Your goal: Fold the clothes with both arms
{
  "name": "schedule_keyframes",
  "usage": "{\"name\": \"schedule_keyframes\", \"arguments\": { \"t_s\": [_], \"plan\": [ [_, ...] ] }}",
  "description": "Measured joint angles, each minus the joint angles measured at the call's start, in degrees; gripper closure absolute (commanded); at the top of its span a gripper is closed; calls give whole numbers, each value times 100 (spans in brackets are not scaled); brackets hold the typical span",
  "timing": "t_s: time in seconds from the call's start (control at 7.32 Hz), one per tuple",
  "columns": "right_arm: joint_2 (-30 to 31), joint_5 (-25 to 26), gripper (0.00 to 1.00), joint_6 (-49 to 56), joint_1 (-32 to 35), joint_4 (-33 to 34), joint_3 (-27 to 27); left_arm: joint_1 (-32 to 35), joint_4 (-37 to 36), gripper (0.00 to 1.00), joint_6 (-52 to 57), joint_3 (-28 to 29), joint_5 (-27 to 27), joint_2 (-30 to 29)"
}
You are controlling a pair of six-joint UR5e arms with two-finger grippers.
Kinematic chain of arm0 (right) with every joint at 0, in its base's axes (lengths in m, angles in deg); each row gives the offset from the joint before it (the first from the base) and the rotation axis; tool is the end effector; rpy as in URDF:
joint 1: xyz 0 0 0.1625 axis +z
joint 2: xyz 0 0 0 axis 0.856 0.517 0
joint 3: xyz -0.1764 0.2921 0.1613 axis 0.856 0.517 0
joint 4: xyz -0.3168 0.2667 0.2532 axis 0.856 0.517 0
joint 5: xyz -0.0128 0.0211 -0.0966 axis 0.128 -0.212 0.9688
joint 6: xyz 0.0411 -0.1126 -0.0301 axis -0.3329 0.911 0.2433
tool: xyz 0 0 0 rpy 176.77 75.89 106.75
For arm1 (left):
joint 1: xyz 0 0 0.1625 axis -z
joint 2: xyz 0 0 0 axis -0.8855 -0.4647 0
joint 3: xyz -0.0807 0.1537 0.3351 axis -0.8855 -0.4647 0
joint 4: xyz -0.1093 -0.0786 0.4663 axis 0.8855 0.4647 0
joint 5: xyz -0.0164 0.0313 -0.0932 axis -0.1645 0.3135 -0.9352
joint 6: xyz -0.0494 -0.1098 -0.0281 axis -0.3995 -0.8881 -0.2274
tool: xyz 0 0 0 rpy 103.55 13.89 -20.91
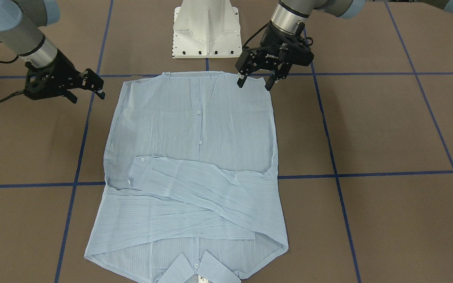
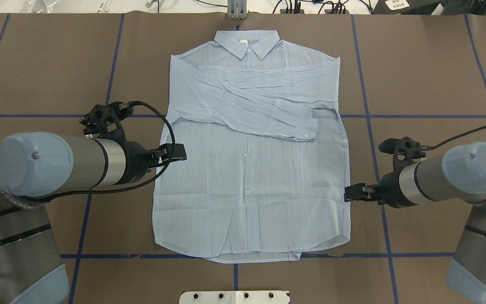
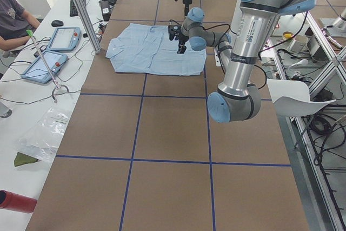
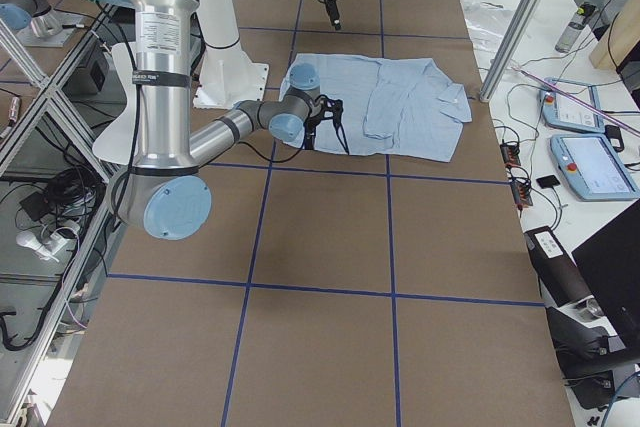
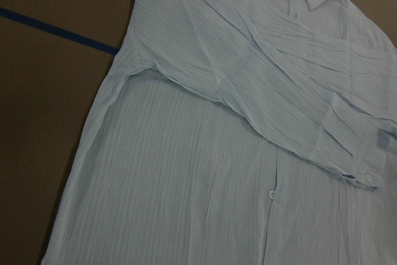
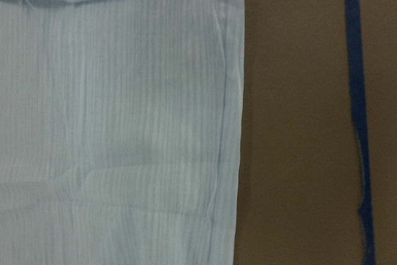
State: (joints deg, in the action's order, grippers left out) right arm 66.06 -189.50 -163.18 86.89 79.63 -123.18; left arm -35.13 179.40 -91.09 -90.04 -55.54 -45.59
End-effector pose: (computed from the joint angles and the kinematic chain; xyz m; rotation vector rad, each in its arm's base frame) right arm -0.4599 -0.3473 0.3377 0.0175 -0.9730 0.0727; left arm 0.4637 -0.3746 0.1341 0.1958 1.1401 -0.3529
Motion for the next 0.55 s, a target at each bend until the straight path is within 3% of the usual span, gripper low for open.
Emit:
{"name": "schedule_keyframes", "arguments": {
  "t_s": [0.27,0.55],
  "plan": [
    [-18,322,14,-238,-497,38,2,-32,-6,2,-4,-19,5,83],
    [9,355,32,-278,-633,64,59,-77,-7,2,-22,-22,5,88]
  ]
}}
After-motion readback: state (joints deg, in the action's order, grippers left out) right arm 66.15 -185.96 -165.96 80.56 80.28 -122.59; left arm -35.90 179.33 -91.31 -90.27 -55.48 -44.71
